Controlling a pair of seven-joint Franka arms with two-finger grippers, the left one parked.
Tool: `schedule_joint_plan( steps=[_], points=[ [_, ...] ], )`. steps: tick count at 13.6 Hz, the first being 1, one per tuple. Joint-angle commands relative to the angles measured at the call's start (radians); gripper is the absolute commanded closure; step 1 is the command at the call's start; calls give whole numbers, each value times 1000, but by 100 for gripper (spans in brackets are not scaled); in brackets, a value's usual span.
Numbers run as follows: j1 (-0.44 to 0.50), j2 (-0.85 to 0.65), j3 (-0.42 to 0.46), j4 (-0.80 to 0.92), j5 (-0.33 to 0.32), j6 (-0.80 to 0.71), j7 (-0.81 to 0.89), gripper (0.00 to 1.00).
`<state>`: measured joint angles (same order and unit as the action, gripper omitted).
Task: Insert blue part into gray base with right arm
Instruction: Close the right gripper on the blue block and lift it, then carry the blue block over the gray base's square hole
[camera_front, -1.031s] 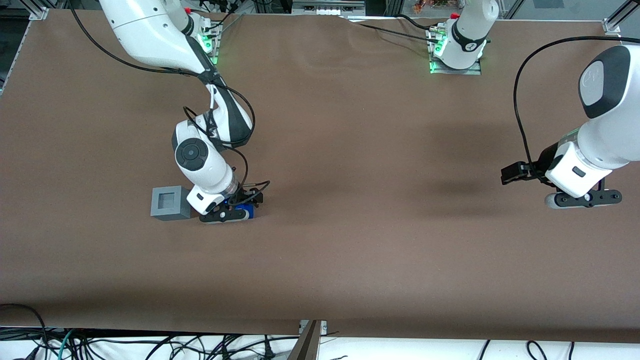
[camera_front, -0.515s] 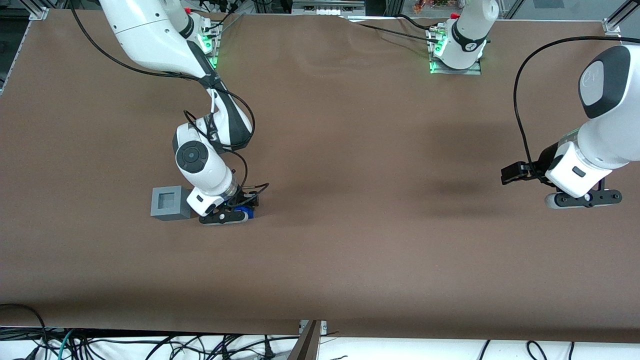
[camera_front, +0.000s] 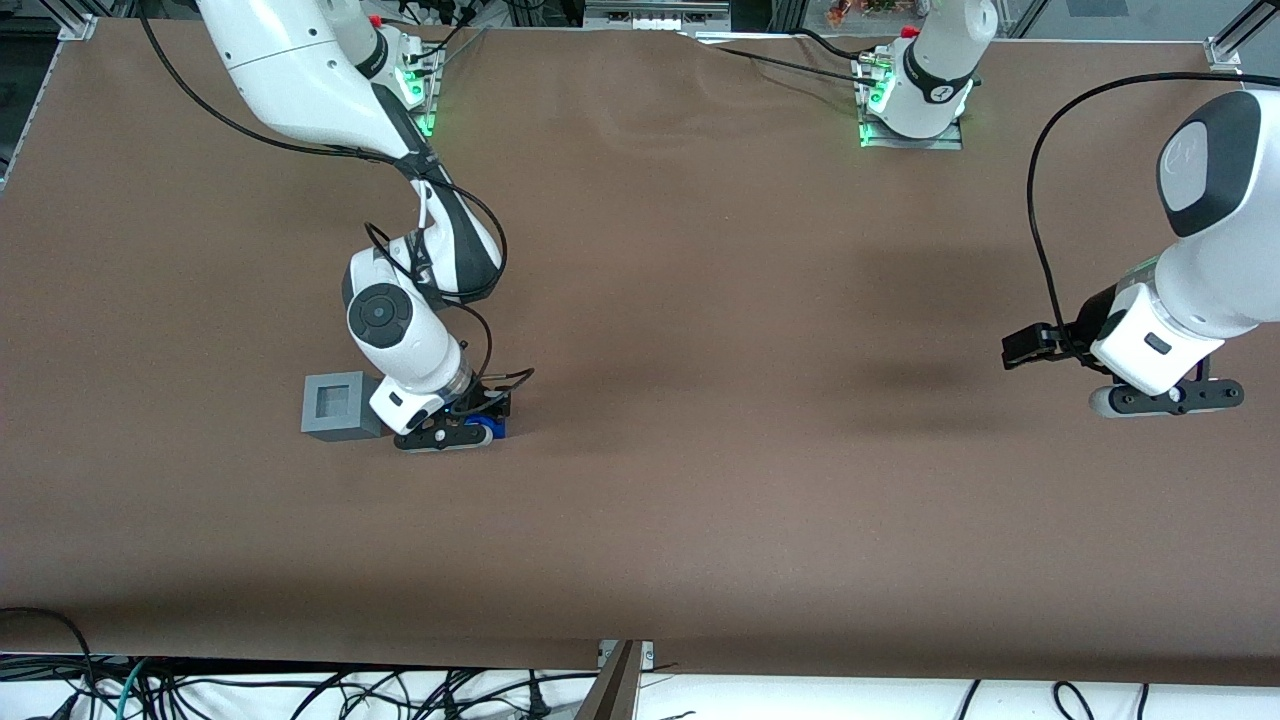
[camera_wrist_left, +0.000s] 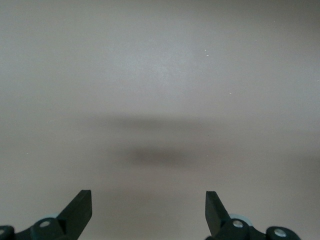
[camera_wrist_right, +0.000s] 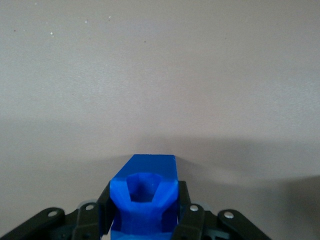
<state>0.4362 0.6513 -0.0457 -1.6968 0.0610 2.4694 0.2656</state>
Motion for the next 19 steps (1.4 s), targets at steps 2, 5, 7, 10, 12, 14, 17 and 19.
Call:
schedule_joint_plan(
  steps=[2,5,7,10,12,14,17,19],
  points=[
    [-52,-90,3,34,14,-194,-92,66],
    [-114,-221,-17,34,16,-409,-187,66],
    [-151,-287,-71,0,20,-466,-302,66],
    [-154,-355,-173,-121,33,-394,-408,66],
    [-154,-378,-207,-216,66,-298,-457,66],
    [-154,-381,-207,-265,80,-232,-460,66],
    [-152,-371,-207,-265,83,-215,-457,66],
    [-152,-355,-206,-264,106,-202,-456,66]
  ],
)
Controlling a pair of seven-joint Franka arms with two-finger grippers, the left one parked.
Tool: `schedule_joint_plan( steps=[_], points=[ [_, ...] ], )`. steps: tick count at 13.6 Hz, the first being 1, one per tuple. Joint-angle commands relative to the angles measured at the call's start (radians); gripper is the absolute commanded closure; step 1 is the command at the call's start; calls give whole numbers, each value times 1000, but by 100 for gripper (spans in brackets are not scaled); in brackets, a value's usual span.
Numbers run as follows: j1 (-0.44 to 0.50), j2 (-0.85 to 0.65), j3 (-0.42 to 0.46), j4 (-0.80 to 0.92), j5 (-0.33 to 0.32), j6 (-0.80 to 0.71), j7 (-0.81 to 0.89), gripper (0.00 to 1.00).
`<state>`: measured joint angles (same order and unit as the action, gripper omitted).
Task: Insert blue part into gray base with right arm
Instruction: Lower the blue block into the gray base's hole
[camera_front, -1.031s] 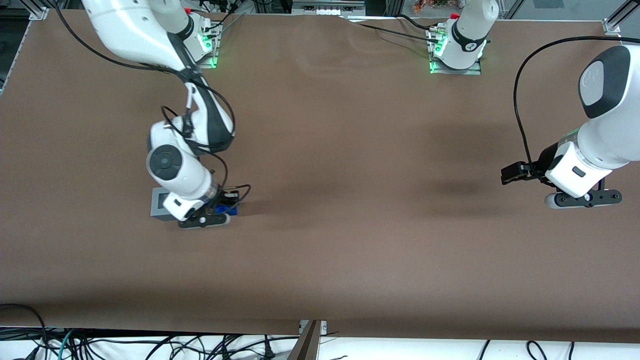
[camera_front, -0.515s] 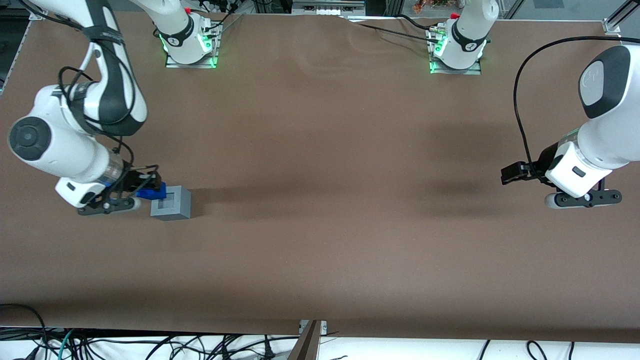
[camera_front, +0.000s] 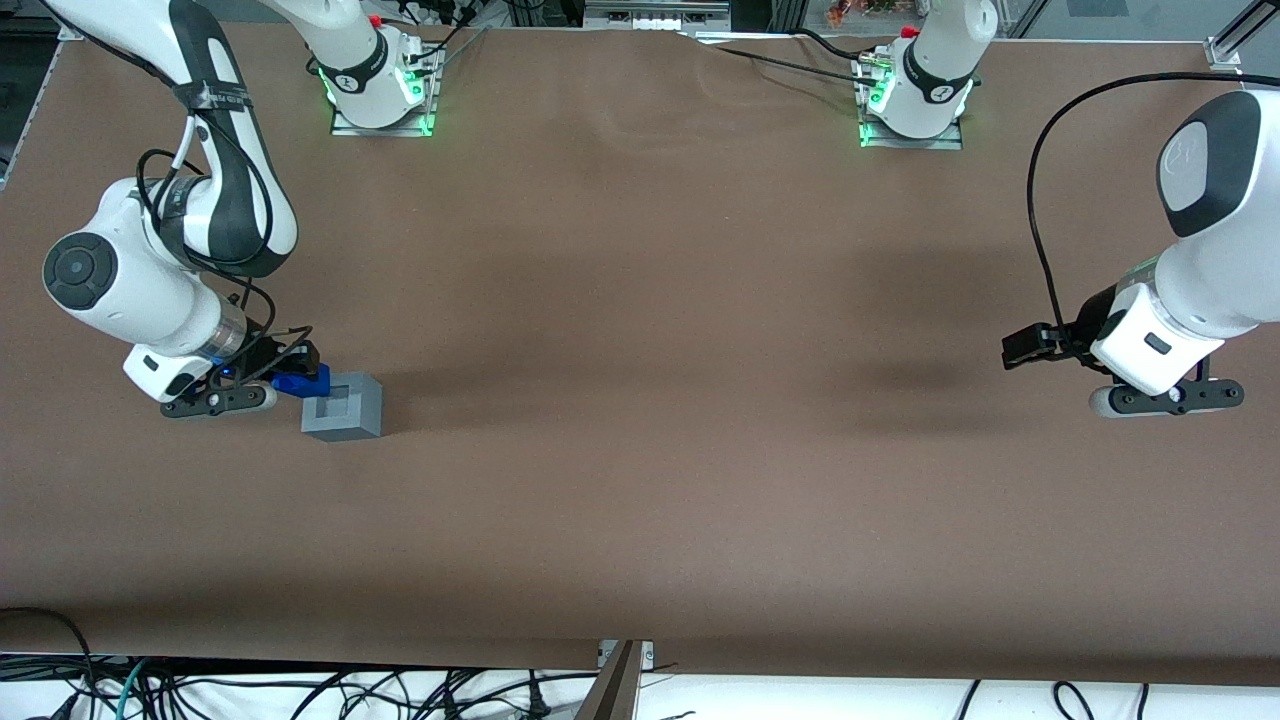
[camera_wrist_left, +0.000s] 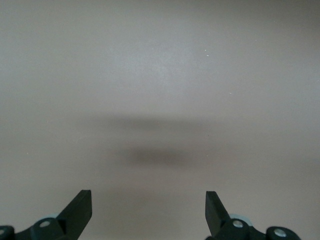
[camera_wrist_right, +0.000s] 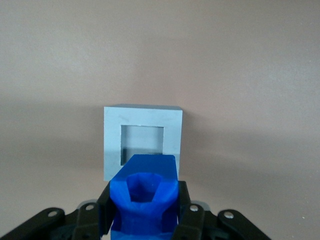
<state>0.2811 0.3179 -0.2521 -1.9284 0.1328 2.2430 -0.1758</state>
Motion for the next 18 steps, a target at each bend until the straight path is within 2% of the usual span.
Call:
schedule_joint_plan(
  steps=[1,5,8,18],
  points=[
    [3,-16,4,-34,42,41,-14,66],
    [6,10,7,-30,45,70,-5,66],
    [7,33,7,-26,73,90,-4,66],
    [12,67,10,-24,76,144,1,66]
  ],
)
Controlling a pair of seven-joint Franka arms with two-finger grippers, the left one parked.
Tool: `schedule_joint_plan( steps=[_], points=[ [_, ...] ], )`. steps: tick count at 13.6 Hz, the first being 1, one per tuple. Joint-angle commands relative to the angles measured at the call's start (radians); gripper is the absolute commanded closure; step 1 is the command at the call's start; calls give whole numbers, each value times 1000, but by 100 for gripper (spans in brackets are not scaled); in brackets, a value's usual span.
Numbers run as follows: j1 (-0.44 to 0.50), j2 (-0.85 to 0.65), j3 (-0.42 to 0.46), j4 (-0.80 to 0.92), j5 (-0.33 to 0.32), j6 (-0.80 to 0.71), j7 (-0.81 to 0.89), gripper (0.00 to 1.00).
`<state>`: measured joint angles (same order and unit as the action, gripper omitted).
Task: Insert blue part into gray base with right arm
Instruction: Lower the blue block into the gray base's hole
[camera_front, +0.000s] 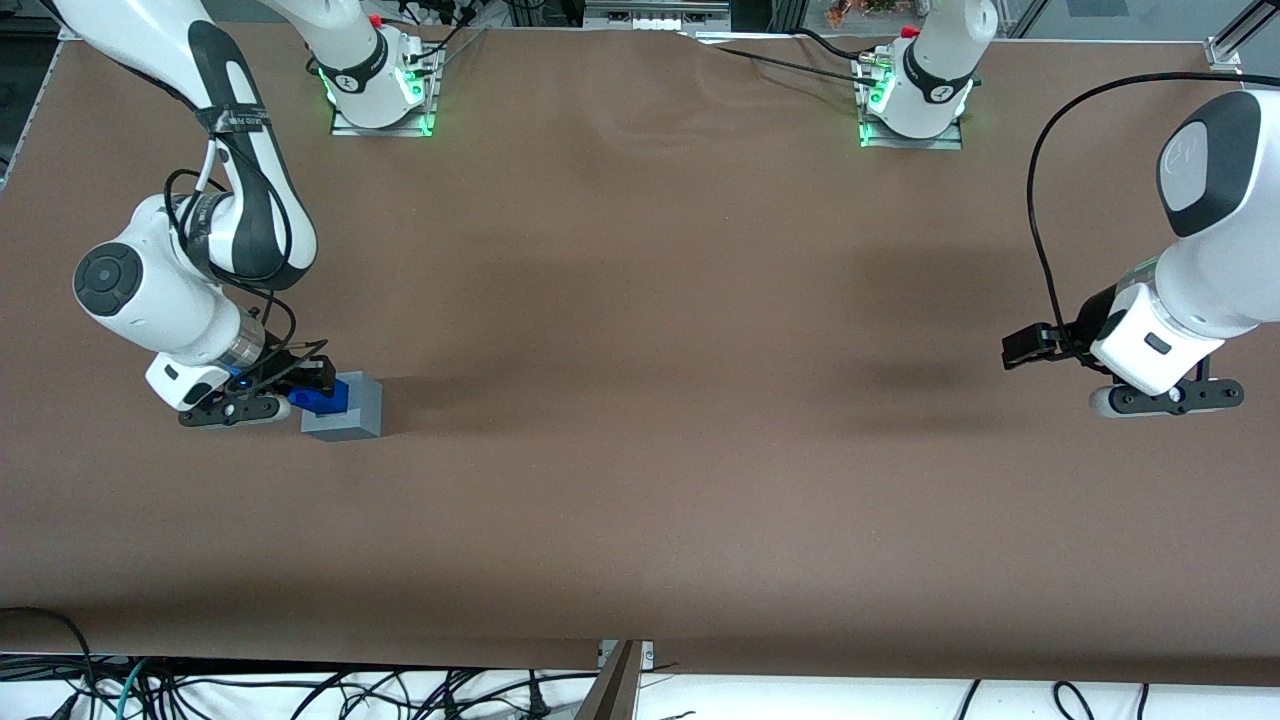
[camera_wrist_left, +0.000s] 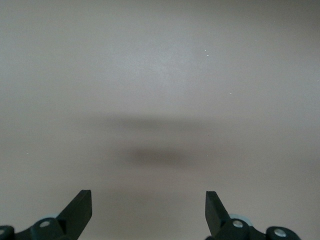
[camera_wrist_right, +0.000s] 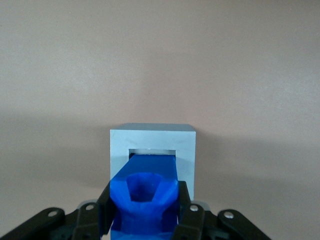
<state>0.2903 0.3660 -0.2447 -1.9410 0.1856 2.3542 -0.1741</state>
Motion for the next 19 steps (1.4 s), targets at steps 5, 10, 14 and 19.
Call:
schedule_joint_plan(
  steps=[5,10,14,19],
  points=[
    [12,27,2,-10,52,33,1,66],
    [10,42,2,-9,54,50,1,23],
    [12,33,2,11,66,37,14,1],
    [13,-19,-1,77,63,-108,41,1]
  ],
)
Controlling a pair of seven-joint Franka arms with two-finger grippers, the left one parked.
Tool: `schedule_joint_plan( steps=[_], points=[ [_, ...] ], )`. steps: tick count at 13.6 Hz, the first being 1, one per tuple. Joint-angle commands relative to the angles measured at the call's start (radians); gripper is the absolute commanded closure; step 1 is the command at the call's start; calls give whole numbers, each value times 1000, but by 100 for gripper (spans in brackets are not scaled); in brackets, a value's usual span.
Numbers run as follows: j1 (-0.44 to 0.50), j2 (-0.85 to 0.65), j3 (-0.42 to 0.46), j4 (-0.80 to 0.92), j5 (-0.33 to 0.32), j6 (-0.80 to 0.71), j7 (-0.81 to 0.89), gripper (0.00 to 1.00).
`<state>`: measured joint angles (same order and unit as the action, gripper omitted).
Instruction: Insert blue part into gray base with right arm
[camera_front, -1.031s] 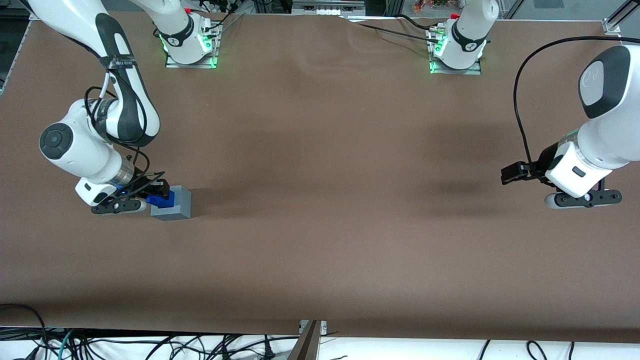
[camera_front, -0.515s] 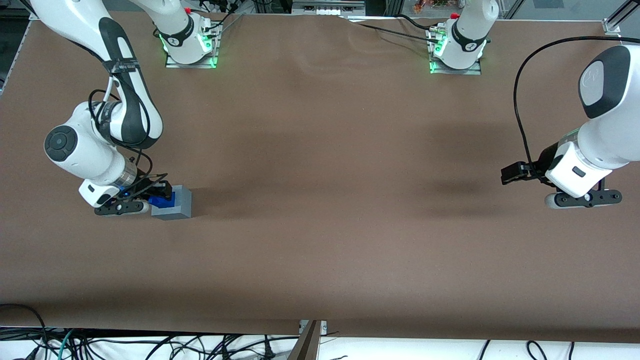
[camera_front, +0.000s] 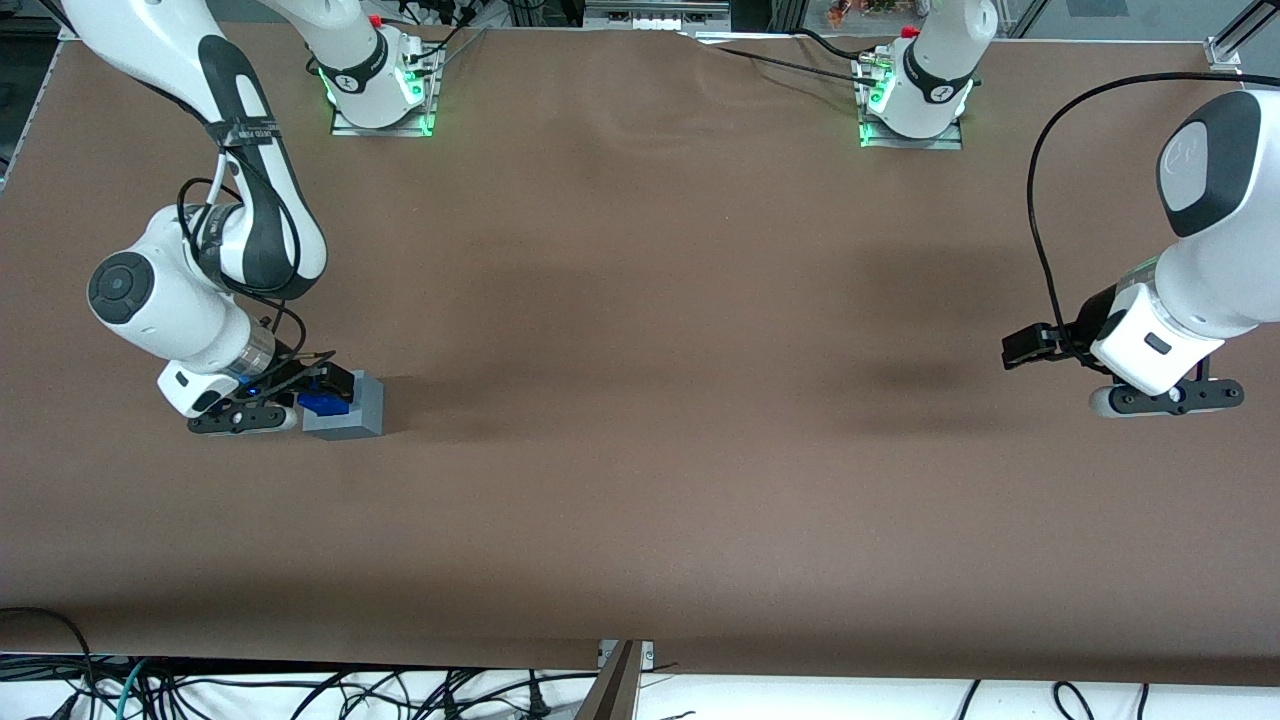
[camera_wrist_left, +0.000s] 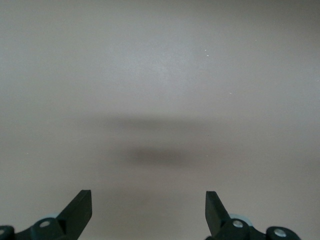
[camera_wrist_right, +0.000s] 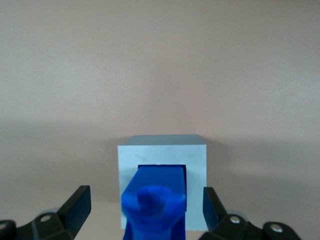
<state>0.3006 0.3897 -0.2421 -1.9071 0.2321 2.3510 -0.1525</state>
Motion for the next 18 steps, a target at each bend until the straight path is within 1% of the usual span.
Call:
schedule_joint_plan(
  steps=[1,2,4,5,7,9,11,13,16,18],
  points=[
    [3,-63,-6,84,7,-198,37,1],
    [3,-84,-11,129,-5,-287,56,1],
    [2,-145,-20,212,-87,-442,67,1],
    [2,-184,-23,235,-108,-508,70,1],
    [2,-268,-25,252,-120,-626,88,1],
    [0,-337,-25,252,-128,-697,91,1],
    [-3,-383,-25,226,-145,-729,102,1],
    [-3,-419,-31,183,-148,-727,103,1],
    [-2,-416,-29,192,-174,-723,111,1],
    [-2,-414,-28,197,-175,-722,111,1]
  ],
)
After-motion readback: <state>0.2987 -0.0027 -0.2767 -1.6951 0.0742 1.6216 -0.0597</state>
